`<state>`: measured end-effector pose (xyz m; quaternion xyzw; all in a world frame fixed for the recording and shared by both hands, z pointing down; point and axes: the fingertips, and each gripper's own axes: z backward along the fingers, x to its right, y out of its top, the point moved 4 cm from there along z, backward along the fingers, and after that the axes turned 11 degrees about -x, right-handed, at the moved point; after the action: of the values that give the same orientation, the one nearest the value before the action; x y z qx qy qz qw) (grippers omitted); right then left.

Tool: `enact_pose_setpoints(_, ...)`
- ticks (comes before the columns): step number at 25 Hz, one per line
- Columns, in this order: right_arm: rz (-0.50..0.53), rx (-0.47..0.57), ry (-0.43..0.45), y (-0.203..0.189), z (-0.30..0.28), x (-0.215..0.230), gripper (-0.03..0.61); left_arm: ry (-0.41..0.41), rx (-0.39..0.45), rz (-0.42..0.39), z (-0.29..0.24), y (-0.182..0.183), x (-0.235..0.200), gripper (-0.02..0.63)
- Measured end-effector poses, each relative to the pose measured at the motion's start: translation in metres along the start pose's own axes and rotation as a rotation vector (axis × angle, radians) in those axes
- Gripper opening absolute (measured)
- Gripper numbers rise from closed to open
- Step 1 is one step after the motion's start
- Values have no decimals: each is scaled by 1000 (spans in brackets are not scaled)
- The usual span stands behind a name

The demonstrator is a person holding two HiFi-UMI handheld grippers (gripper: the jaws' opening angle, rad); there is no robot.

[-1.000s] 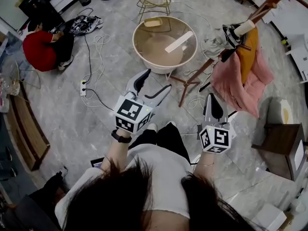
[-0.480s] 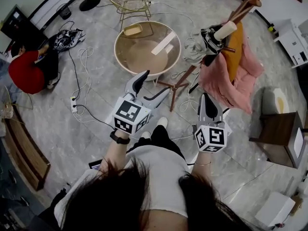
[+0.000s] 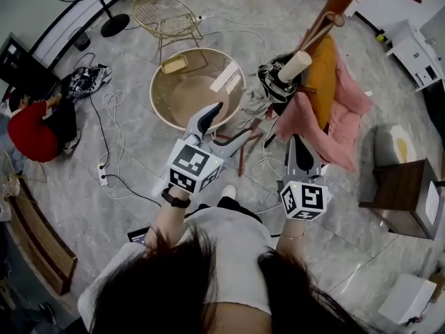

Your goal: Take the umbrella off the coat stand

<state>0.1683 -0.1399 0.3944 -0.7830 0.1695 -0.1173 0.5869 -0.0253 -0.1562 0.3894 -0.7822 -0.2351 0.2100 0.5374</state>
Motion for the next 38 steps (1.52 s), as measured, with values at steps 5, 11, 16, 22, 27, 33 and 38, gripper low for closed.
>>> enact_pose_setpoints(5,5,21,-7,9,-12,28,3,-3,21,-20,-32,19,-3,396)
enact_pose_setpoints(11,15,31,-4,16,-26,51,3,-3,31,-30,-60,32,-4,396)
enact_pose_setpoints(16,3,20,-19,13,-32,58,3,-23,32,-32,-72,33,-6,396)
enact_pose_setpoints(22,-9,4,-42,14,-34,56,3,-57,37,-42,-79,38,-11,405)
enact_pose_setpoints(27,-22,-3,-55,10,-34,53,3,-86,33,-68,-81,38,-14,436)
enact_pose_setpoints(33,-37,-14,-67,7,-34,54,3,-125,20,-93,-89,36,-13,466)
enact_pose_setpoints(38,-45,-23,-78,2,-32,56,3,-141,27,-120,-99,35,-15,482)
